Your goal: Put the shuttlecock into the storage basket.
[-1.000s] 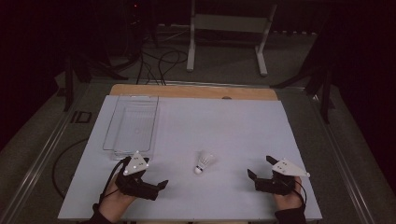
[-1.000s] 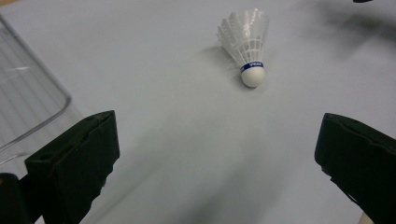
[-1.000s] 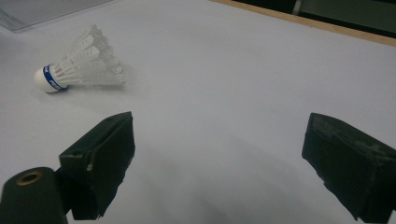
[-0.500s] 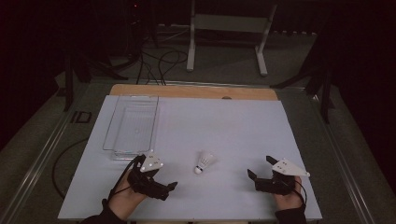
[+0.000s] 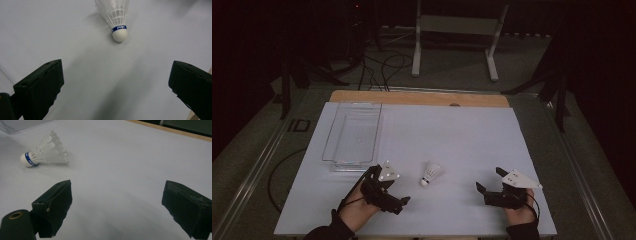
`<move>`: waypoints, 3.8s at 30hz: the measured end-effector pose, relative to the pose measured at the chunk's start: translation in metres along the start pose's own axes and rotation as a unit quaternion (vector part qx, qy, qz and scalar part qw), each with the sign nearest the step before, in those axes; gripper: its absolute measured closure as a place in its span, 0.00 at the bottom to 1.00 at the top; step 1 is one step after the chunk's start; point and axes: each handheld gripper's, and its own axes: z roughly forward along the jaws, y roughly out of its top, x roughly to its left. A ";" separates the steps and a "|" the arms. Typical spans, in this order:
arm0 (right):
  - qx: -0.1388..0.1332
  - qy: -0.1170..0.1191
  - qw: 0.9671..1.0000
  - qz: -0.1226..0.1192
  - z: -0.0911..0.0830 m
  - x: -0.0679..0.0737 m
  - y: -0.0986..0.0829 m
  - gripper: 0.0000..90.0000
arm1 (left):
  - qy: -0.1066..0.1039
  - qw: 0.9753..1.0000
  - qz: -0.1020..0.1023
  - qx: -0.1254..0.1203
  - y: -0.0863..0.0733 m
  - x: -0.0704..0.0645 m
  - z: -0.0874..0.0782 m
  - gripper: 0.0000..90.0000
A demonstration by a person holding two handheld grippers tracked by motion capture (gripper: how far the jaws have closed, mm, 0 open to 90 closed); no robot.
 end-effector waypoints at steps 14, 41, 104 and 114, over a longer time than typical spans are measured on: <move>0.003 0.004 1.000 0.001 0.000 0.000 0.000 0.10 | -0.031 0.998 -0.021 0.058 0.007 -0.004 0.020 0.01; 0.007 0.006 1.000 0.004 0.001 -0.001 -0.001 0.10 | -0.024 0.995 -0.020 0.092 0.039 -0.016 0.036 0.01; 0.014 0.006 1.000 -0.001 0.001 -0.001 -0.001 0.10 | -0.009 0.986 -0.062 0.156 0.064 -0.007 0.098 0.54; 0.016 0.007 1.000 -0.001 0.001 -0.001 -0.001 0.10 | -0.020 0.984 -0.072 0.160 0.065 -0.004 0.097 0.72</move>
